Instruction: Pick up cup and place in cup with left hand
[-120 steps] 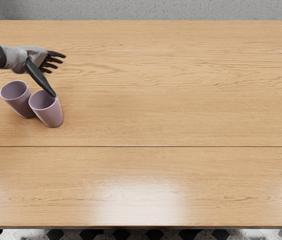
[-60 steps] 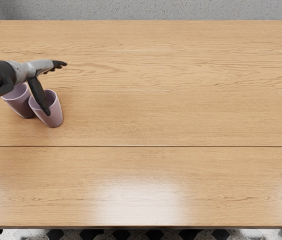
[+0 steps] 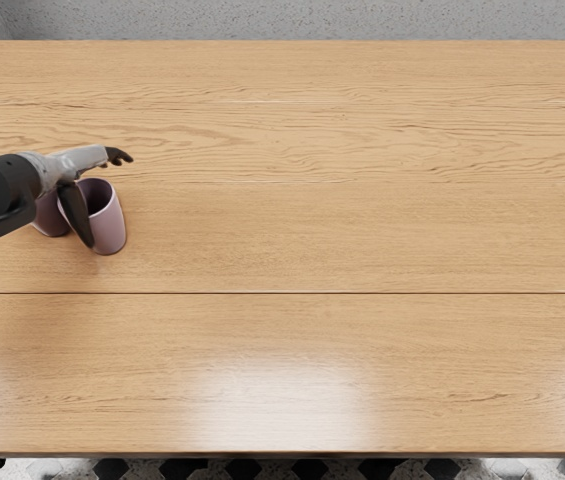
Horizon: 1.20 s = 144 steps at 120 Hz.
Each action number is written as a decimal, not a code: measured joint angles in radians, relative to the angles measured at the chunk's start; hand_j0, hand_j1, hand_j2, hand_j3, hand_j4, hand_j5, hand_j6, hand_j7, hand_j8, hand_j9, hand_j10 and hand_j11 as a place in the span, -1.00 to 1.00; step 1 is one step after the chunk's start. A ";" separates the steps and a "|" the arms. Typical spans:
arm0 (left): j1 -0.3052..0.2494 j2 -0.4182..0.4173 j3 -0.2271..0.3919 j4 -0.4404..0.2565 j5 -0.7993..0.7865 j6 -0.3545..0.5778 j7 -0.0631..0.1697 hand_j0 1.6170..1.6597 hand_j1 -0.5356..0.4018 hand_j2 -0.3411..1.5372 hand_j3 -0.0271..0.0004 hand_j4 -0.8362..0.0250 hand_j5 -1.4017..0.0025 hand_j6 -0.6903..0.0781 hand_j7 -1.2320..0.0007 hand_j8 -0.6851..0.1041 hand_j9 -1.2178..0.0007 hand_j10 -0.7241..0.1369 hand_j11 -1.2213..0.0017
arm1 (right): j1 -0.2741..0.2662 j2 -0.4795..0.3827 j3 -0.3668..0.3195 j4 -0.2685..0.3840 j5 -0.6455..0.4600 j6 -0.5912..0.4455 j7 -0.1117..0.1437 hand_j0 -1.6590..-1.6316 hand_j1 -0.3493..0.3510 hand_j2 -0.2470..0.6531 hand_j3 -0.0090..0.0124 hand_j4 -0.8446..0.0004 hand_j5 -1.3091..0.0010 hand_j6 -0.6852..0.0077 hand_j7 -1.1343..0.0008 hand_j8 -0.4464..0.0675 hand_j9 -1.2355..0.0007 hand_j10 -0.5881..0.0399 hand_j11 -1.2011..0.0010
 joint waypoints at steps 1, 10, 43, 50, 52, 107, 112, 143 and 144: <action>0.000 0.000 0.000 0.000 0.001 0.000 0.000 0.93 0.49 -0.60 0.97 0.58 0.72 0.39 0.68 0.34 0.68 0.32 0.68 | 0.000 0.000 0.000 0.000 0.000 0.000 0.000 -0.93 -0.95 -0.46 -0.16 0.96 0.97 0.94 0.96 0.68 0.97 0.83 0.97; -0.002 -0.002 0.001 -0.001 0.007 0.000 0.000 0.93 0.37 -0.57 0.97 0.52 0.66 0.32 0.62 0.27 0.62 0.26 0.62 | 0.000 0.000 0.000 0.000 0.000 0.000 0.000 -0.93 -0.95 -0.46 -0.16 0.96 0.97 0.94 0.96 0.68 0.97 0.83 0.97; -0.010 0.006 0.002 -0.016 0.012 -0.005 0.005 0.93 0.06 -0.54 0.97 0.25 0.45 0.02 0.38 -0.02 0.37 -0.01 0.37 | 0.000 0.000 0.000 0.000 0.000 0.000 0.000 -0.93 -0.95 -0.46 -0.16 0.96 0.97 0.94 0.96 0.68 0.97 0.83 0.97; -0.010 0.007 0.002 -0.018 0.012 -0.007 0.006 0.92 -0.03 -0.53 0.97 0.19 0.40 -0.05 0.32 -0.09 0.31 -0.07 0.31 | 0.000 0.000 0.000 0.000 0.000 0.000 0.000 -0.93 -0.95 -0.46 -0.16 0.96 0.97 0.94 0.96 0.68 0.97 0.83 0.97; -0.011 0.007 0.002 -0.018 0.012 -0.008 0.007 0.92 -0.05 -0.53 0.97 0.17 0.38 -0.07 0.30 -0.11 0.29 -0.09 0.30 | 0.000 0.000 0.000 0.000 0.000 0.000 0.000 -0.93 -0.95 -0.46 -0.16 0.96 0.97 0.94 0.96 0.68 0.97 0.83 0.97; -0.051 0.045 -0.007 -0.064 0.005 -0.015 0.009 0.76 0.02 -0.62 0.97 -0.13 0.12 -0.31 0.00 -0.09 -0.02 -0.21 -0.01 | 0.000 0.000 0.000 0.000 0.000 0.000 0.000 -0.93 -0.95 -0.46 -0.16 0.96 0.97 0.94 0.96 0.68 0.97 0.83 0.97; -0.063 0.047 -0.009 -0.075 0.002 -0.015 0.009 0.77 -0.01 -0.59 0.97 -0.14 0.11 -0.31 -0.01 -0.07 -0.03 -0.21 -0.02 | 0.000 0.000 0.000 0.000 0.000 0.000 0.000 -0.93 -0.95 -0.46 -0.16 0.96 0.97 0.94 0.96 0.68 0.97 0.83 0.97; -0.143 0.128 -0.019 -0.145 -0.021 -0.024 0.009 0.75 -0.05 -0.57 0.97 -0.15 0.07 -0.26 -0.07 0.01 -0.08 -0.11 -0.06 | 0.000 0.000 0.000 0.000 0.000 0.000 0.000 -0.93 -0.95 -0.46 -0.16 0.96 0.97 0.94 0.96 0.68 0.97 0.83 0.97; -0.146 0.131 -0.019 -0.147 -0.022 -0.025 0.009 0.75 -0.07 -0.56 0.97 -0.16 0.07 -0.25 -0.07 0.00 -0.08 -0.10 -0.06 | 0.000 0.000 0.000 0.000 0.000 0.000 0.000 -0.93 -0.95 -0.46 -0.16 0.96 0.97 0.94 0.96 0.68 0.97 0.83 0.97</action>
